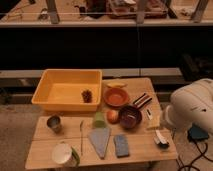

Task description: Place brush in purple bowl

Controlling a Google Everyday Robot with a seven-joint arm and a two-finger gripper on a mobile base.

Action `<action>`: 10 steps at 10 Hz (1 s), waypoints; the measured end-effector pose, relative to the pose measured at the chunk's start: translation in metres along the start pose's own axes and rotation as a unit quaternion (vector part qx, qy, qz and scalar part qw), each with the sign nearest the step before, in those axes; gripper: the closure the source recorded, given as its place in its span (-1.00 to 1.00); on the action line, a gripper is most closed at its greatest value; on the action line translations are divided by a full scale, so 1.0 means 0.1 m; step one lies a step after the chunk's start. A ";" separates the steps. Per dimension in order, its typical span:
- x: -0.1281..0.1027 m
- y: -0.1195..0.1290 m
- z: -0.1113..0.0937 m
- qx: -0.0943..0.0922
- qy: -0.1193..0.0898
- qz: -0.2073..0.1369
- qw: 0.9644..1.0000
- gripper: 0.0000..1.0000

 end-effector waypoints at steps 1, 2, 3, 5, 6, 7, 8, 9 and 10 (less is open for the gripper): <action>0.00 0.00 0.00 0.000 0.000 0.000 1.000 -0.60; 0.00 0.00 0.00 0.000 0.000 0.000 1.000 -0.60; 0.00 0.00 0.00 0.000 0.000 0.000 1.000 -0.60; 0.00 0.00 0.00 0.000 0.000 0.000 1.000 -0.60; 0.02 0.00 0.00 0.002 0.000 0.002 1.000 -0.60; 0.04 0.01 0.02 0.002 -0.001 0.002 1.000 -0.60; 0.15 -0.02 0.04 0.008 0.004 -0.007 1.000 -0.60; 0.28 -0.05 0.06 0.014 0.009 -0.014 1.000 -0.60; 0.44 -0.10 0.10 0.018 0.017 -0.025 0.999 -0.60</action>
